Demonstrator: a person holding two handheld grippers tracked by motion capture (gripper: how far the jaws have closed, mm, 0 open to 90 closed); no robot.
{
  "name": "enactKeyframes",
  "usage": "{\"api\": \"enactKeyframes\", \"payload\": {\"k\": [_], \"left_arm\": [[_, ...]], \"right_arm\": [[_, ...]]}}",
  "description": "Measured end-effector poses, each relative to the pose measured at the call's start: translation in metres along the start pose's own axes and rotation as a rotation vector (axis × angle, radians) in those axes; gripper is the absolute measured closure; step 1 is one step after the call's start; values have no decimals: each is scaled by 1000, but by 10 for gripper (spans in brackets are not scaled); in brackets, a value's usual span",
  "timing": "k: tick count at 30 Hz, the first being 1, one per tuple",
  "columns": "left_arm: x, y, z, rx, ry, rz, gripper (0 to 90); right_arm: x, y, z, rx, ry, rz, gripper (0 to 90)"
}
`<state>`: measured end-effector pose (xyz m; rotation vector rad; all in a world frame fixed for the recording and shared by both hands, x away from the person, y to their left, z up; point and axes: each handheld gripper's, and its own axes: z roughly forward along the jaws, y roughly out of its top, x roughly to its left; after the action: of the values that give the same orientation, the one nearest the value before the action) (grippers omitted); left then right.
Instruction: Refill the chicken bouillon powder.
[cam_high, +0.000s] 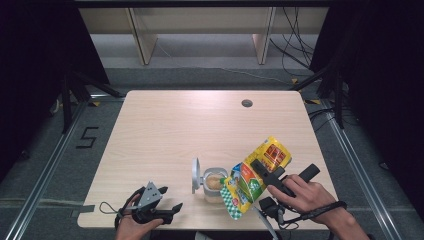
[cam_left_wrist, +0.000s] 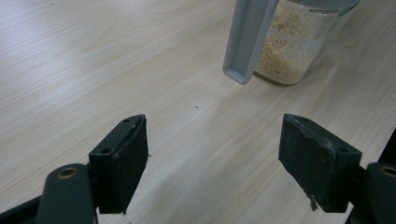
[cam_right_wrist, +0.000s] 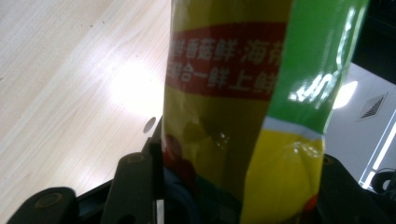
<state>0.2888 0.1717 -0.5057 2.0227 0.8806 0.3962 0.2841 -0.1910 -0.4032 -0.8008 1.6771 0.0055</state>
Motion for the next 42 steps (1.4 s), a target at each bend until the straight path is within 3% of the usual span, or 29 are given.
{"api": "enactKeyframes", "payload": {"k": [2, 6, 8, 11, 15, 16, 20, 21, 22, 23, 24, 25, 26, 29, 31, 33, 34, 35, 36, 40, 41, 42], "left_arm": [[1, 1, 0, -3, 1, 18, 238], [1, 0, 0, -4, 2, 16, 238], [-1, 0, 1, -7, -5, -19, 238], [1, 0, 0, -2, -1, 16, 238], [1, 1, 0, 3, -2, 17, 238], [-1, 0, 0, -6, -2, -17, 237], [-1, 0, 0, -11, -3, -22, 238], [0, 0, 0, -2, -3, -8, 238], [0, 0, 0, -2, -3, -8, 238], [0, 0, 0, -2, -3, -5, 238], [0, 0, 0, -2, -3, -5, 238], [0, 0, 0, -2, -1, -6, 238], [-1, 0, 1, -10, -4, -23, 237], [-1, 0, 1, -8, -6, -23, 238], [-1, 0, 1, -10, -6, -25, 238], [1, 0, 0, -5, -2, 12, 238], [1, 0, 0, -5, -2, 12, 238], [1, 0, 1, -12, -3, 10, 238], [1, 0, 1, -12, -3, 10, 238], [0, 1, 0, -13, -1, 9, 238], [-1, 0, 1, -18, -3, 1, 238], [0, 0, 1, -12, -7, 14, 238]], "right_arm": [[1, -1, 0, -2, 1, 16, 560], [4, -3, 2, -8, 4, 37, 561], [5, -3, 1, -6, 4, 43, 561], [6, -3, 2, -13, 3, 50, 561], [7, -4, 2, -18, -1, 67, 561], [8, -4, 3, -26, 3, 74, 561], [10, -5, 3, -37, 6, 99, 562], [14, -6, 2, -33, 13, 163, 561], [14, -6, 2, -33, 13, 163, 561], [13, -7, 0, 4, 56, 160, 562], [13, -7, 0, 4, 56, 160, 562], [14, -8, 1, -8, 49, 176, 562], [19, -10, 2, -5, 63, 229, 562], [22, -15, 4, -40, 49, 267, 563], [27, -18, 5, -55, 51, 335, 565], [34, -20, 7, -71, 57, 392, 568], [34, -20, 7, -71, 57, 392, 568], [39, -21, 9, -91, 55, 429, 572], [47, -20, 8, -71, 68, 531, 574], [45, -27, 12, -132, 59, 504, 581], [52, -29, 11, -130, 79, 607, 586], [56, -30, 12, -132, 82, 658, 588]]}}
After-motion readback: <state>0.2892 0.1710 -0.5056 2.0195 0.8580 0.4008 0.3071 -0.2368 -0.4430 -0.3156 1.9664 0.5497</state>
